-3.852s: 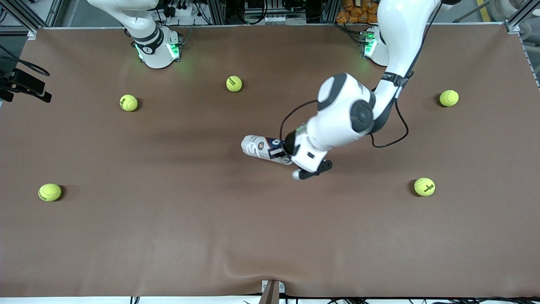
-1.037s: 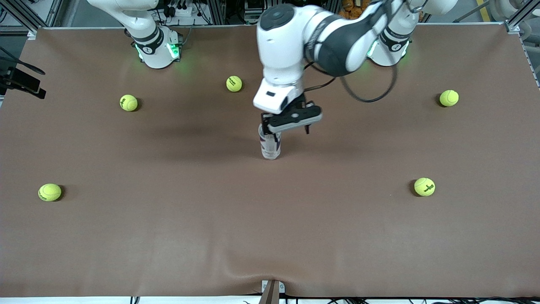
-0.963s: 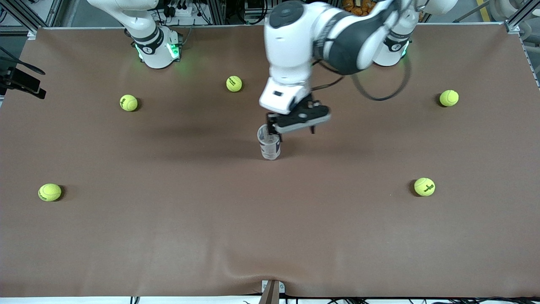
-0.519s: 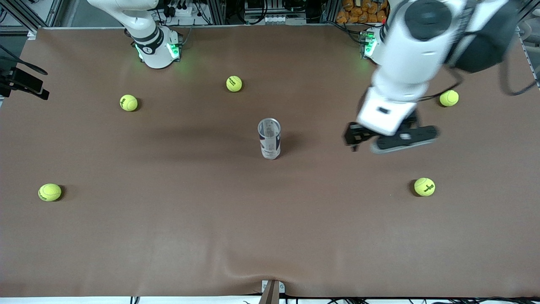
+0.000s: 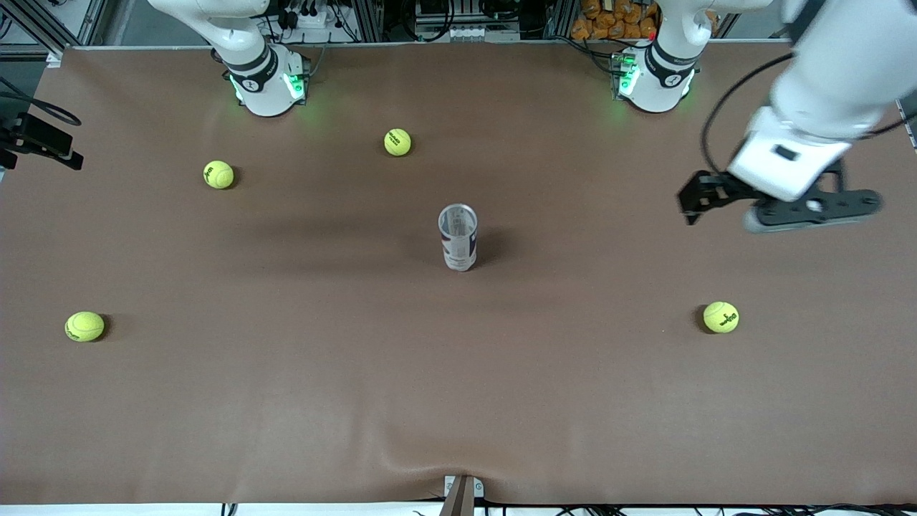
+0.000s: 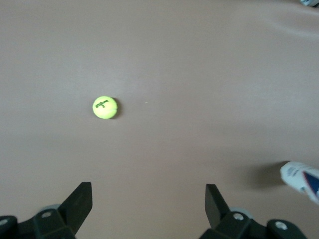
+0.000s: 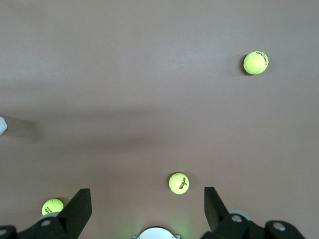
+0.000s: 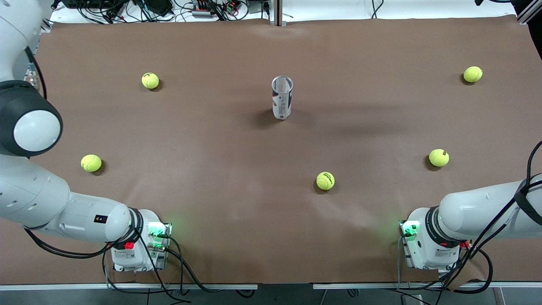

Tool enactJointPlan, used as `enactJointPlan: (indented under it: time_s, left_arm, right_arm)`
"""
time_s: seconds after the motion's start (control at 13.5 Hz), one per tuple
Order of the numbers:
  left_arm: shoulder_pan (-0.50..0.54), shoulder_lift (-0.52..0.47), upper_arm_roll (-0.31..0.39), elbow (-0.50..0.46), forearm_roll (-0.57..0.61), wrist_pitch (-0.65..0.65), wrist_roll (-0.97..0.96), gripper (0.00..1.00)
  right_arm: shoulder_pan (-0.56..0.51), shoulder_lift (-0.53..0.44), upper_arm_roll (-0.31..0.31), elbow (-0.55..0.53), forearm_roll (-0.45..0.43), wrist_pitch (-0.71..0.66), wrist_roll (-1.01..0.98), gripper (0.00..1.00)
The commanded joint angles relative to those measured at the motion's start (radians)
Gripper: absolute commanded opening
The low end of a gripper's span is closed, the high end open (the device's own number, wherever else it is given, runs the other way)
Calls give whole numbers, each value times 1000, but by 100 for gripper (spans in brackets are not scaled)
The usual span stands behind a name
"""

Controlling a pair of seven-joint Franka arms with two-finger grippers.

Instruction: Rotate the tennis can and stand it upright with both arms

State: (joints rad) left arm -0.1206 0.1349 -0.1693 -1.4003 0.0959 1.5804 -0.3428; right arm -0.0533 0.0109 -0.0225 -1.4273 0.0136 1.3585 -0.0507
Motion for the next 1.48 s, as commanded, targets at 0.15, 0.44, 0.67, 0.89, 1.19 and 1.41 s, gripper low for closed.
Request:
enactJointPlan:
  time_s: [0.15,0.44,0.67,0.89,1.19,1.41]
  left_arm:
    - [78,-84,-10,-94,-44,-14,59,100]
    - [125,-152,-9,-149,-67,-4,88,100]
    - [189,-165,-9,-160,-100,0,155,100]
    - [225,-257,-9,-250,-120,0,211,100]
    - [225,-336,-10,-304,-133,-16,214,100]
    - [236,-331,-4,-302,-133,-13,215,100]
  right_arm:
    - [-3,1,1,2,14,5,-18,100]
    - [-5,1,-1,1,14,-5,-11,100]
    - [-5,1,-1,1,12,-7,-9,100]
    - [-5,1,-1,1,12,-10,-11,100]
    - [-5,1,-1,1,12,-15,-11,100]
    - [-5,1,-1,1,12,-15,-11,100]
